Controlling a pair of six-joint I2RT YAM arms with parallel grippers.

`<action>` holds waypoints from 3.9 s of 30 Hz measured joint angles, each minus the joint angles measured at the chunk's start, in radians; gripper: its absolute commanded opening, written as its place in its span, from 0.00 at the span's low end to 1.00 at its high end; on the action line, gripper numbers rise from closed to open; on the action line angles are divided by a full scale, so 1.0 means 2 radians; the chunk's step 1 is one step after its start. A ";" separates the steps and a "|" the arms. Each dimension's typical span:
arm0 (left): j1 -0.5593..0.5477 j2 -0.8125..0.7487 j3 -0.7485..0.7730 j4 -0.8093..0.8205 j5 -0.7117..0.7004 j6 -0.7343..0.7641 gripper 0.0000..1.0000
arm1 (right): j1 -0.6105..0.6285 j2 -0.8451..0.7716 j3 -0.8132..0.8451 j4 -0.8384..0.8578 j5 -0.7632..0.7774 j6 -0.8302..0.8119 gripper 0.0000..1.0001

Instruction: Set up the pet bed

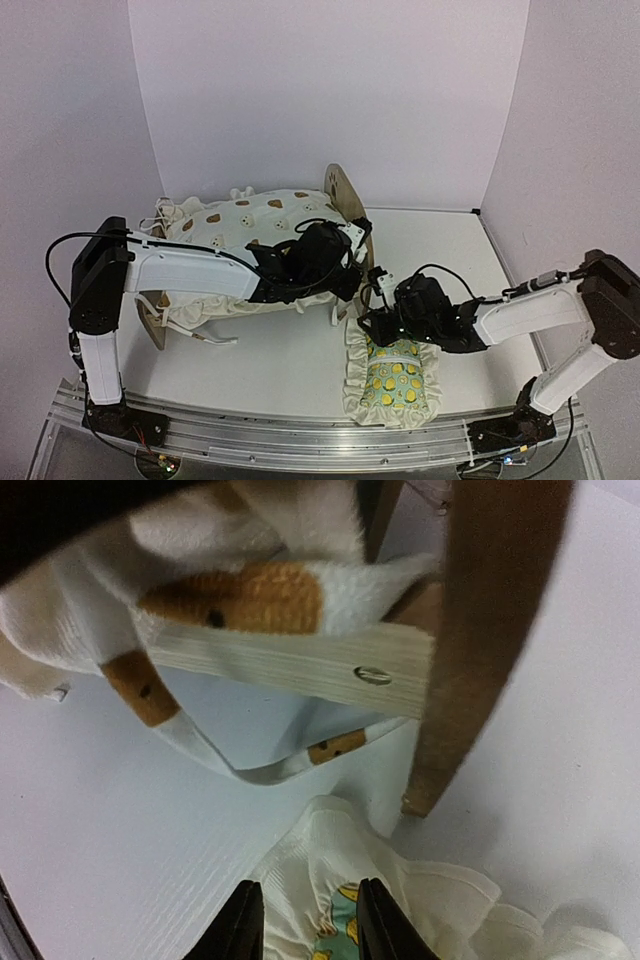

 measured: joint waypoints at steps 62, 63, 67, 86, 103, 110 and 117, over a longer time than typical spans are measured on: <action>0.051 0.020 0.046 -0.023 0.033 0.024 0.46 | -0.089 0.142 -0.013 0.223 -0.031 -0.048 0.42; 0.051 0.020 0.046 -0.023 0.033 0.025 0.47 | -0.089 0.146 -0.010 0.234 -0.031 -0.048 0.42; 0.051 0.020 0.046 -0.023 0.037 0.028 0.47 | -0.089 0.187 0.013 0.283 -0.027 -0.041 0.40; 0.052 0.017 0.046 -0.032 0.042 0.033 0.68 | -0.084 0.159 -0.060 0.372 -0.003 -0.015 0.48; 0.052 -0.020 0.050 -0.073 0.068 0.033 0.82 | -0.084 -0.015 0.033 0.101 0.012 -0.100 0.48; 0.052 -0.052 0.044 -0.080 0.081 0.018 0.79 | -0.085 0.028 0.100 0.063 0.056 -0.150 0.42; 0.048 -0.104 -0.009 -0.089 0.091 0.000 0.78 | -0.088 0.032 0.119 0.039 0.070 -0.181 0.38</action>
